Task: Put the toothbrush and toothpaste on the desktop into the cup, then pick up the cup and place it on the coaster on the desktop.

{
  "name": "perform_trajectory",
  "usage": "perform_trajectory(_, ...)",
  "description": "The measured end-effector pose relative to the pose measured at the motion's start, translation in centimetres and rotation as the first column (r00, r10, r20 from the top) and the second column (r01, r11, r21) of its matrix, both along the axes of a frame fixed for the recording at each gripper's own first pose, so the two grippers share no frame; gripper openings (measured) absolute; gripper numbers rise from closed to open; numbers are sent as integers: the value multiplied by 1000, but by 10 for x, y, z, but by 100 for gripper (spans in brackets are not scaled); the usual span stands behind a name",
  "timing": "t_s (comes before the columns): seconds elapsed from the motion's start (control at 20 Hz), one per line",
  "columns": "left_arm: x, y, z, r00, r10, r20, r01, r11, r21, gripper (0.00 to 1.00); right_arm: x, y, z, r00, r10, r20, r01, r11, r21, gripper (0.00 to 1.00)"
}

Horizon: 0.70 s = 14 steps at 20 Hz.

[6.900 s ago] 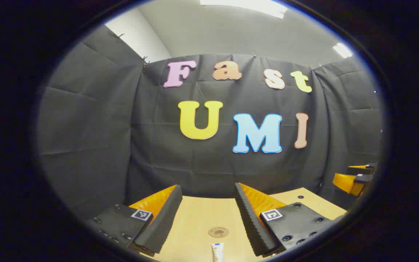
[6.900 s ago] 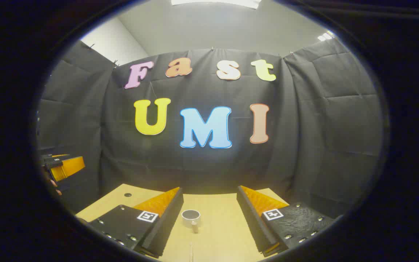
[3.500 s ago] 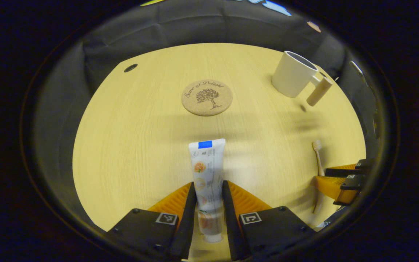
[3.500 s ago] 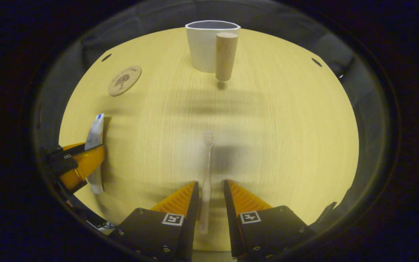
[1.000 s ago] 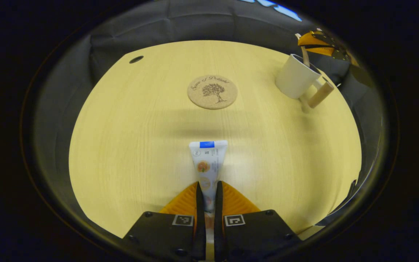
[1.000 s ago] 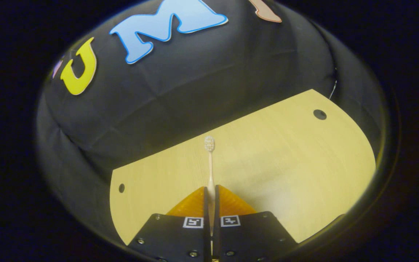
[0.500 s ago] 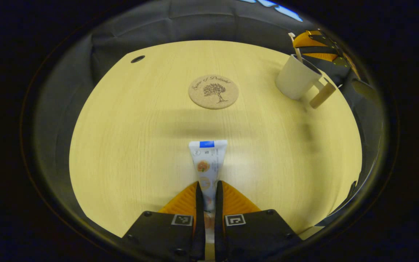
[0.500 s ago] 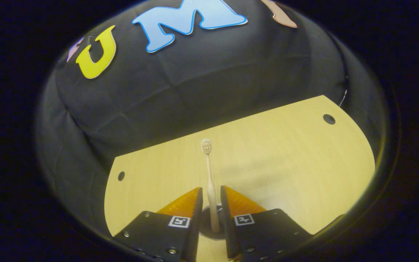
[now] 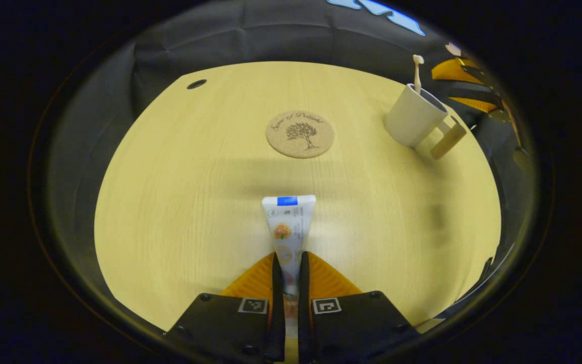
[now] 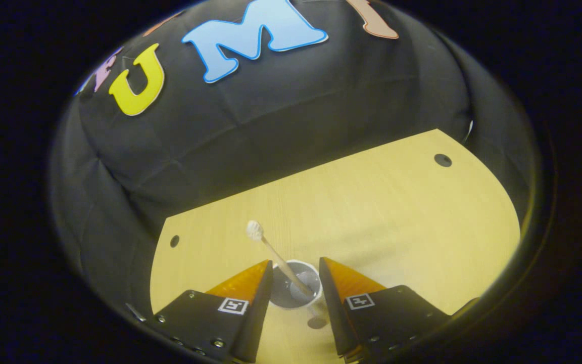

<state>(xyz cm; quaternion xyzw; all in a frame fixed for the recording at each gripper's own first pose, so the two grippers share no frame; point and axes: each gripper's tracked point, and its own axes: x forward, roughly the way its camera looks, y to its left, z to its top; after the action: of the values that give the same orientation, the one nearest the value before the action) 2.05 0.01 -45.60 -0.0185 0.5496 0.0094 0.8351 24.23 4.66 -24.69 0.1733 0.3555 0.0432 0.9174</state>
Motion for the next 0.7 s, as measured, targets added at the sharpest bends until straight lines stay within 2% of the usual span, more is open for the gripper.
perform_trajectory(0.2, 28, -12, 32, 992, -44, 116, 41, 999, 21, 18, -39, -24, -12, 999, -30, -24, 30, 1000, 2, 56)
perform_trajectory(0.4, 65, -38, 73, 965, -126, 232, 116, 992, 56, 18, -86, -50, -39, 994, -63, -88, 63, 998, 0, 55)
perform_trajectory(0.6, 107, -87, 113, 919, -217, 328, 209, 976, 59, 18, -123, -77, -55, 982, -122, -141, 124, 992, 3, 56)
perform_trajectory(0.7, 129, -113, 137, 881, -274, 386, 269, 961, 68, 18, -135, -89, -58, 977, -152, -152, 156, 988, 9, 55)
